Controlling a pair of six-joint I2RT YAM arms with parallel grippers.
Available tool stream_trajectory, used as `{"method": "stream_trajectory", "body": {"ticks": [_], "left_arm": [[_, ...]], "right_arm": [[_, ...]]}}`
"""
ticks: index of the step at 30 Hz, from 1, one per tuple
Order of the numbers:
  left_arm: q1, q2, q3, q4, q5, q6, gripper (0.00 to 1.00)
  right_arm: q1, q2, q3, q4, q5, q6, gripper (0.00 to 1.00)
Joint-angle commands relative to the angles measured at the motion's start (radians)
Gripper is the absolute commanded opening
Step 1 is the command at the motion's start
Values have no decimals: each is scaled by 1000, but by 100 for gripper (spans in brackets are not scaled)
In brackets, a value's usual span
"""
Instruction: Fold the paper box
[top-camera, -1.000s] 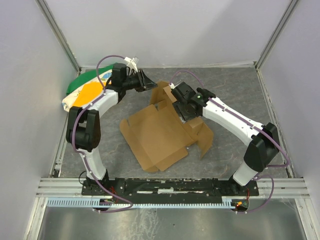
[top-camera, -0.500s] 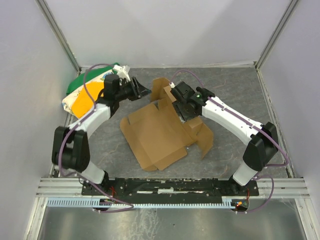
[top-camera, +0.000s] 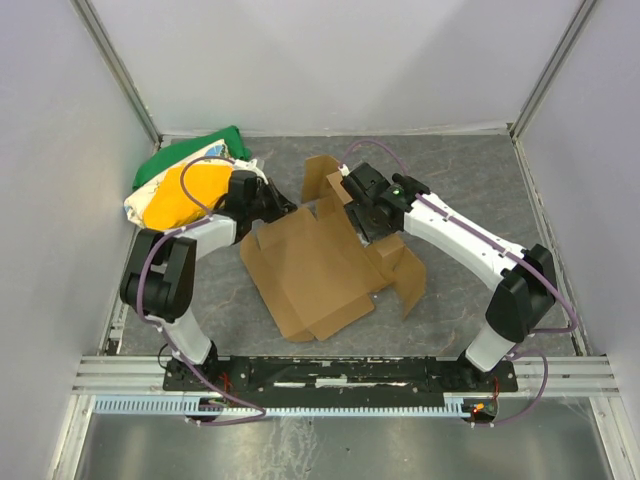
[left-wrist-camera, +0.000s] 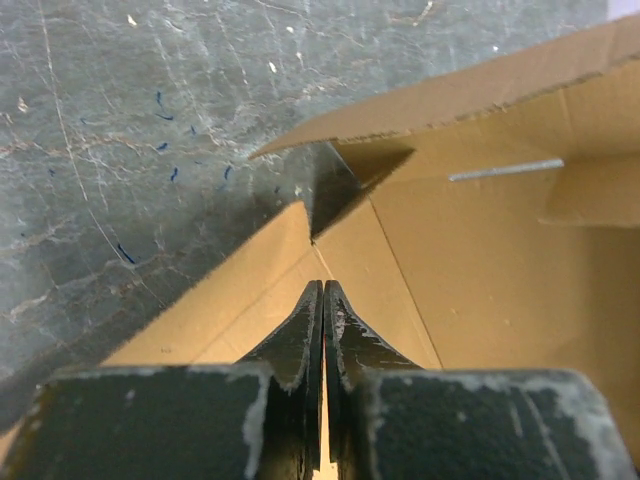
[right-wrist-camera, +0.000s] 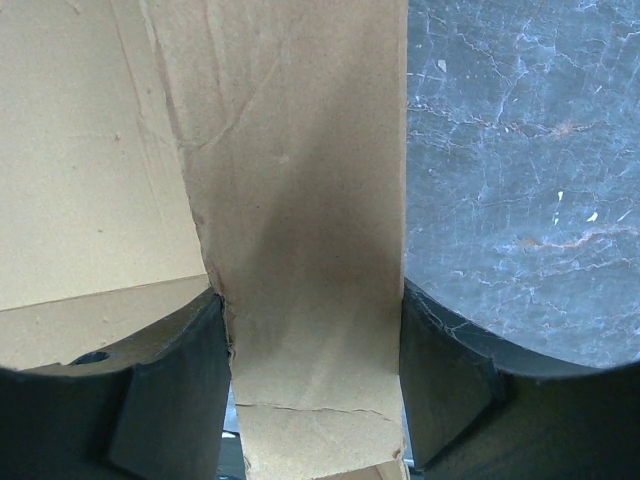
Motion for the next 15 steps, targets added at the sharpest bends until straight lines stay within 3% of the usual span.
{"method": "stream_trajectory", "body": {"ticks": [1, 15], "left_arm": [[-10, 49, 92, -51, -74, 48, 3], [-64, 238, 128, -92, -170, 52, 3]], "right_arm": [[5, 18, -1, -53, -57, 28, 37], [7, 21, -2, -49, -68, 23, 37]]}}
